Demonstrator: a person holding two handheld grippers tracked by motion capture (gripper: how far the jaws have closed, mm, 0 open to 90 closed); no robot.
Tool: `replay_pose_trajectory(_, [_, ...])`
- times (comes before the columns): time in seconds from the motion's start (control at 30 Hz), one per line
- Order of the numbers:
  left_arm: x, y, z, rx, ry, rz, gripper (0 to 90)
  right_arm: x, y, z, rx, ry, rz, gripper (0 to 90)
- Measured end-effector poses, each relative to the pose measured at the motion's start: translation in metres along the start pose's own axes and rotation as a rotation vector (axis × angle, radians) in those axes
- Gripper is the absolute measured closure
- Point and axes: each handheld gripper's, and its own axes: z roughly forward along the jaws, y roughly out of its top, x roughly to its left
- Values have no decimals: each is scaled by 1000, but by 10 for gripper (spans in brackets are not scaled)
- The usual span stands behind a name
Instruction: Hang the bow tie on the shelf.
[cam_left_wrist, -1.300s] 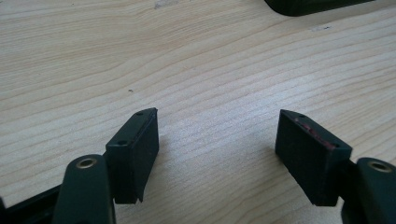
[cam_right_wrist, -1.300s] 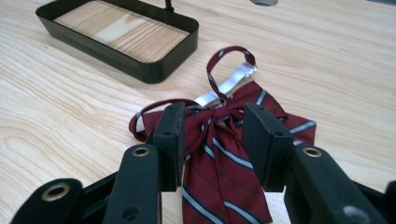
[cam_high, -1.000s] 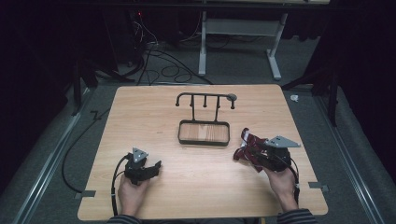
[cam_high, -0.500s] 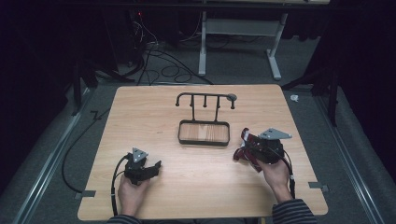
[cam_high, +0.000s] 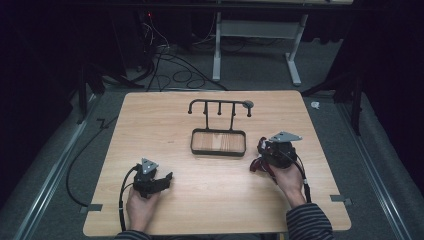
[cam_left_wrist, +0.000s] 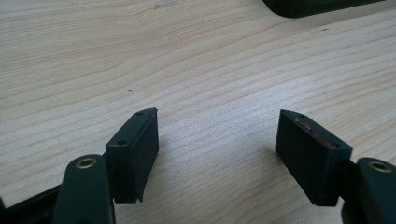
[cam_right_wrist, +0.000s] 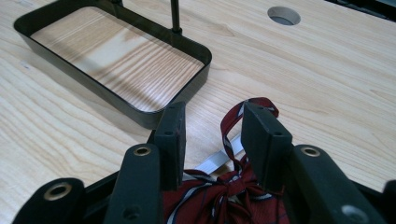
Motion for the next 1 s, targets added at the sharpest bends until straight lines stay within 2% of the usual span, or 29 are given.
replay_pose_trajectory(0.5, [0,0,0,-1,1,1,307,-5,-2,23,61,-20,20,686])
replay_pose_trajectory(0.67, [0,0,0,-1,1,1,306,-9,-4,32,83,-27,41,711])
replay_pose_trajectory(1.0, [0,0,0,-2,0,1,306,-12,-7,41,110,-13,68,770])
